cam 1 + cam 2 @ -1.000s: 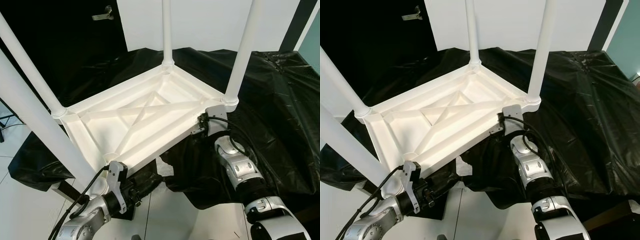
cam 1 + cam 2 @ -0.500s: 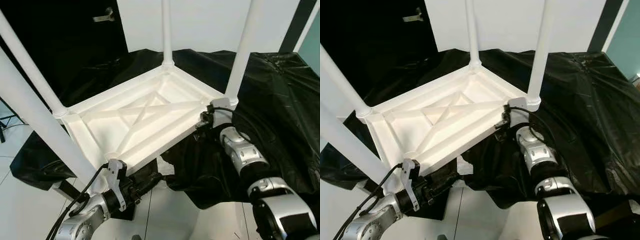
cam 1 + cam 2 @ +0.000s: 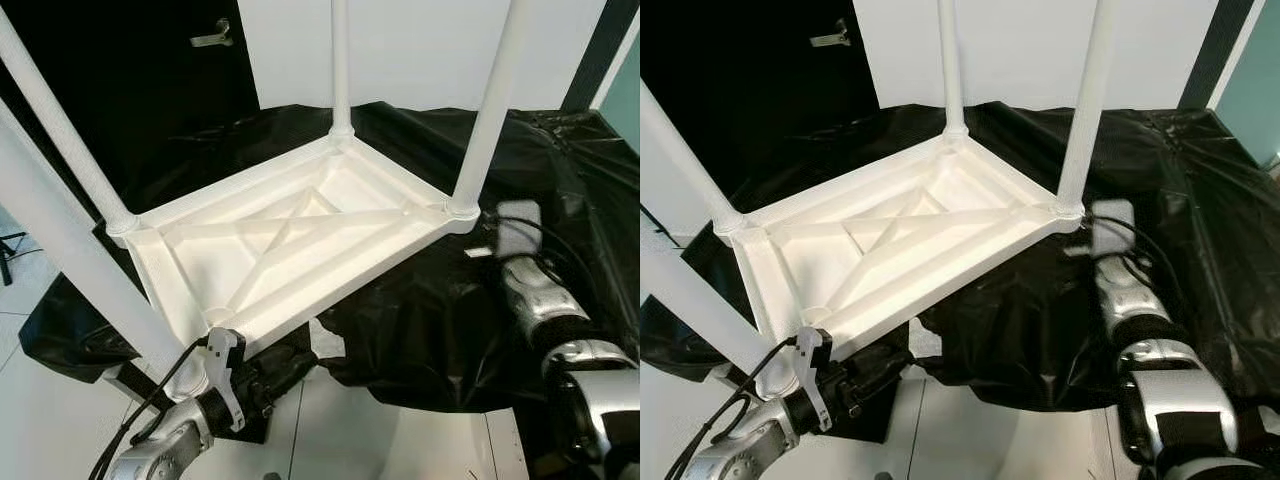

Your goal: Building children table

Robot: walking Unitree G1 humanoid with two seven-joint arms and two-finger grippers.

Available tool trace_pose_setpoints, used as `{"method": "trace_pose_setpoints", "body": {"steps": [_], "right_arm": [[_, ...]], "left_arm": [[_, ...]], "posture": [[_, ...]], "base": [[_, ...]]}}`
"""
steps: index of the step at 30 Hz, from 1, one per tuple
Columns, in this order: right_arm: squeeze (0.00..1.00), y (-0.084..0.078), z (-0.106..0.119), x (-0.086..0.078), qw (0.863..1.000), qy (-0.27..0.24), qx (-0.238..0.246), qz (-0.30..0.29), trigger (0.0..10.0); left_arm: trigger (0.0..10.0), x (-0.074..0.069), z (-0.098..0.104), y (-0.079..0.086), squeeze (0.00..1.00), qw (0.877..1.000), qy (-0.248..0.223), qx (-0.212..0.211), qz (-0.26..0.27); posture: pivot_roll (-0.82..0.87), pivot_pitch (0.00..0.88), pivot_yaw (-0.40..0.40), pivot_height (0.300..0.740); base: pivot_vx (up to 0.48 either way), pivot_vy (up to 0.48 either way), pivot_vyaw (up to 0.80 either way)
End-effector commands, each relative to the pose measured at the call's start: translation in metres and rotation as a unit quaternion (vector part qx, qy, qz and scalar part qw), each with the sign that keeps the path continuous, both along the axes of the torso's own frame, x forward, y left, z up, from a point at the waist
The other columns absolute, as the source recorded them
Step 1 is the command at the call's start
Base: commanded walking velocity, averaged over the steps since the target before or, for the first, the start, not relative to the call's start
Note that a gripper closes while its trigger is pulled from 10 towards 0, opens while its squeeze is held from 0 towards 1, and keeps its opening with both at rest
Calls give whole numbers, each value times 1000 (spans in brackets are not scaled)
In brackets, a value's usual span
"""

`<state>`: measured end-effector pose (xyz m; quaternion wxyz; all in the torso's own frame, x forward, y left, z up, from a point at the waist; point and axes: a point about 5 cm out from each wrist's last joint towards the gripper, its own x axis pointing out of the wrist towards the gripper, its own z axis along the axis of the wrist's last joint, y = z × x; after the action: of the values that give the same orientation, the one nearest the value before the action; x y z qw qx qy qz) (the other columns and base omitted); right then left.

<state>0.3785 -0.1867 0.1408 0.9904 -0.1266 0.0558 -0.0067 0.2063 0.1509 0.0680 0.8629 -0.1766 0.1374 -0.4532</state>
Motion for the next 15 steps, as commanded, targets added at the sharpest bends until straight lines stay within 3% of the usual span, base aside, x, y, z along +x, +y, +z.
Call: {"method": "trace_pose_setpoints", "body": {"steps": [1, 3, 7, 12, 14, 15], "right_arm": [[0, 31, 8, -1, 997, -25, 7, 69, 10000], [0, 52, 5, -4, 993, -24, 13, 115, 10000], [0, 57, -2, -4, 991, -9, 8, 135, 10000], [0, 47, -8, 0, 992, 18, -5, 125, 10000], [0, 35, -7, 4, 994, 31, -8, 109, 10000], [0, 35, -7, 4, 994, 31, -8, 109, 10000]], "left_arm": [[10000, -12, 6, -5, 0, 991, -17, -52, -121], [10000, -9, 11, -7, 0, 990, -25, -56, -124], [10000, -6, 15, -9, 0, 989, -33, -71, -122], [10000, -1, 23, -9, 0, 988, -41, -100, -112], [10000, 6, 40, -10, 0, 981, -57, -155, -99], [10000, 6, 40, -10, 0, 981, -57, -155, -99]], "posture": [[6, 6, 53, 740], [0, 3, 55, 740], [1, 0, 53, 740], [7, 0, 46, 740], [20, 0, 32, 740], [20, 0, 32, 740]], "base": [[0, 0, 0], [0, 0, 0], [0, 0, 0], [0, 0, 0], [0, 0, 0], [0, 0, 0]]}}
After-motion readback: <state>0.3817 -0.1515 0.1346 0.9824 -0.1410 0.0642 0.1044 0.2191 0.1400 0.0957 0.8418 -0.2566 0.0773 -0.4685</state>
